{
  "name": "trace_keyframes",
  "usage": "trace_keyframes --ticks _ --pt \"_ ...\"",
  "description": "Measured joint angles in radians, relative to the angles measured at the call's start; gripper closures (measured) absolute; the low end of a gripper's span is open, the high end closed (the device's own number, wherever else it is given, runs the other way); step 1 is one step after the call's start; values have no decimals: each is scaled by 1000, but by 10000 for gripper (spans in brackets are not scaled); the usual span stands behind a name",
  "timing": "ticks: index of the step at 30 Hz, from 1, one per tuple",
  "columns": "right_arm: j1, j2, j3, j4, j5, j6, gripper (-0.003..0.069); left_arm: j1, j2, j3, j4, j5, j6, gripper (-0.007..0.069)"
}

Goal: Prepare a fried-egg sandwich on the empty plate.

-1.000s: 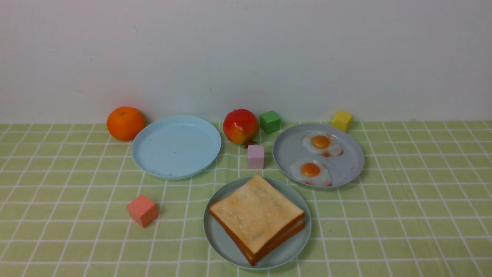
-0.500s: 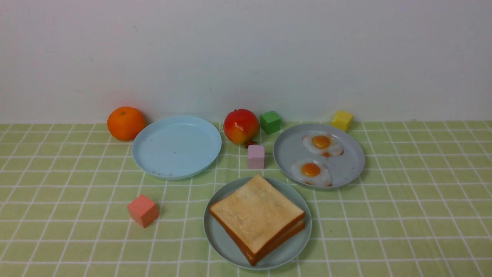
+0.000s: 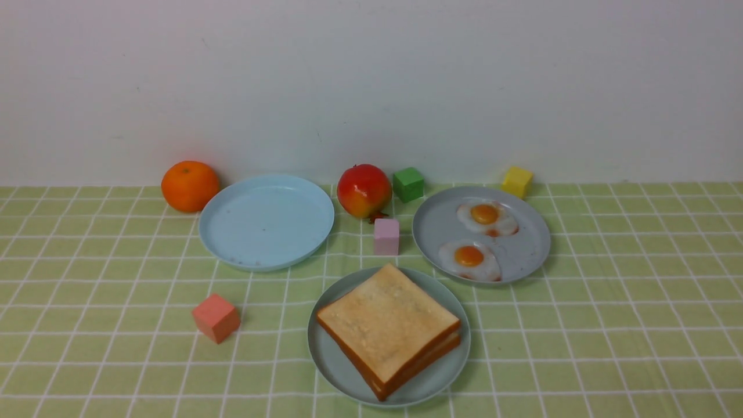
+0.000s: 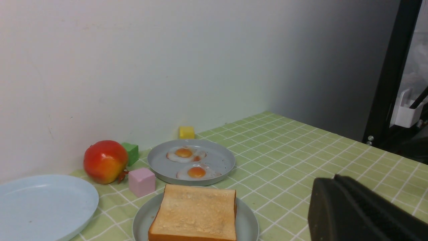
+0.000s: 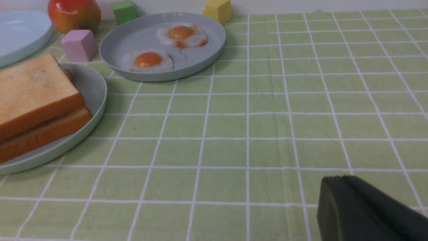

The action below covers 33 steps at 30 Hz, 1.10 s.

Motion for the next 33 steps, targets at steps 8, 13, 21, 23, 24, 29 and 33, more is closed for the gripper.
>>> trace_keyframes --ticks 8,13,21,23,24,29,33 --pt "0 0 -1 0 2 -1 668 0 0 0 0 0 0 618" --pt "0 0 -2 0 5 -1 665 0 0 0 0 0 0 610" --pt "0 0 -2 0 5 -1 662 0 0 1 0 0 0 605" --pt "0 0 -2 0 5 -1 662 2 0 6 2 -4 0 605" --pt "0 0 -2 0 6 -1 662 12 0 14 10 -8 0 607" --pt "0 0 -2 0 6 -1 660 227 0 24 24 -3 -29 638" --pt "0 0 -2 0 7 -1 657 532 0 28 26 40 -86 638"
